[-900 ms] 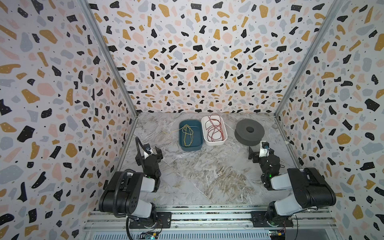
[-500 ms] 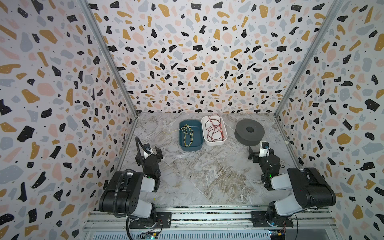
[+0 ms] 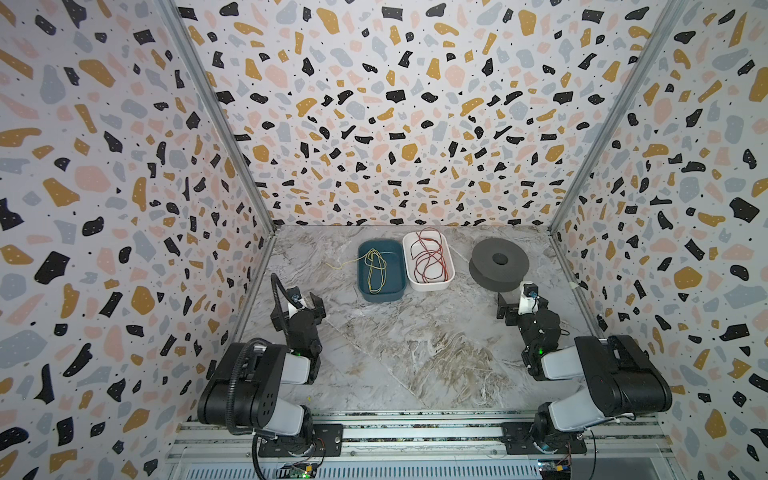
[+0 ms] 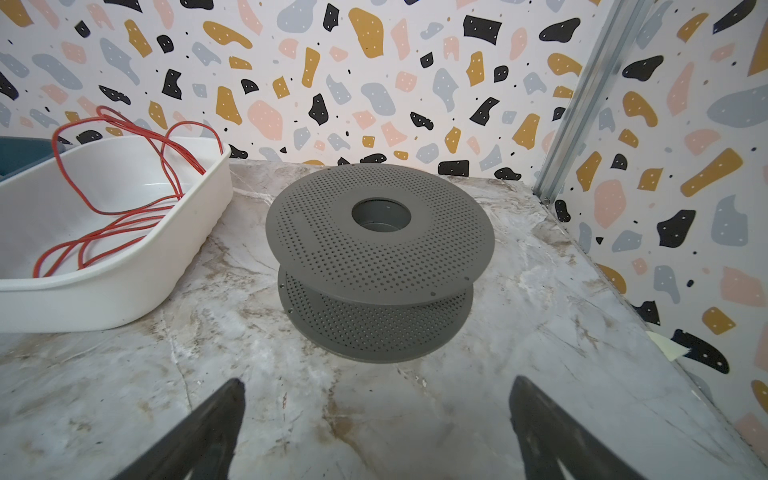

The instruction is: Wrap the cables

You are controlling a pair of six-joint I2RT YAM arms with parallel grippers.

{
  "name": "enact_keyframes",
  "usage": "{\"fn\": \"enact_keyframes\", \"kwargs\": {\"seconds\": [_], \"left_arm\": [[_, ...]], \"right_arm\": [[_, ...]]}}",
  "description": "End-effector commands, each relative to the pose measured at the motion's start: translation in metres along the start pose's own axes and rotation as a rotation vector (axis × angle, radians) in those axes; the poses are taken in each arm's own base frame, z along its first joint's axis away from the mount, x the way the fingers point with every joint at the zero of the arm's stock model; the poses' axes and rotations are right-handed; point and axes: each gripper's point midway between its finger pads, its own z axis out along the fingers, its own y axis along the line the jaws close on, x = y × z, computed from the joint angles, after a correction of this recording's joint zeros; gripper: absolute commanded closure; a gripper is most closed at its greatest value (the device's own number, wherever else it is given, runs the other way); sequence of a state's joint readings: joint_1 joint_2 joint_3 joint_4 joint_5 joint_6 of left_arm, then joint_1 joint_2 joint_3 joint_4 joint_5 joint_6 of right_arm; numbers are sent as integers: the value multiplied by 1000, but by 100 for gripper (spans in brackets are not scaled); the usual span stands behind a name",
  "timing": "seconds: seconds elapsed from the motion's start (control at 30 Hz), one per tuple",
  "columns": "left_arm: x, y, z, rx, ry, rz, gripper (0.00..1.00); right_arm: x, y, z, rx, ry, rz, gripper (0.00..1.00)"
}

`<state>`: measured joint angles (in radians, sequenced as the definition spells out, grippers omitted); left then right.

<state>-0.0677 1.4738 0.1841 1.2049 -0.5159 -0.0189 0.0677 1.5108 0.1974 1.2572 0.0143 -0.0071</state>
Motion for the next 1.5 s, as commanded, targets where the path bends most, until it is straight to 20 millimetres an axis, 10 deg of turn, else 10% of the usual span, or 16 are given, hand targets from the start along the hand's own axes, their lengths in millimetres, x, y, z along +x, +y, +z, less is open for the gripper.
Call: {"fn": "enact_keyframes", "kwargs": {"seconds": [0.0, 0.3, 0.77, 1.47], "left_arm": [[-18, 0, 2, -10, -57, -30, 1], [-22, 3, 1, -22, -70, -40, 1], [-100, 17, 1, -115, 29, -225, 0], [-97, -80, -37, 467, 377, -218, 1]], "right_arm": [[-9, 0, 1, -3, -28, -7, 1], [-12, -1, 0, 7, -37, -6, 1], [-68, 24, -3, 102, 84, -64, 1], [-105, 102, -2, -313, 298, 426, 1]]}}
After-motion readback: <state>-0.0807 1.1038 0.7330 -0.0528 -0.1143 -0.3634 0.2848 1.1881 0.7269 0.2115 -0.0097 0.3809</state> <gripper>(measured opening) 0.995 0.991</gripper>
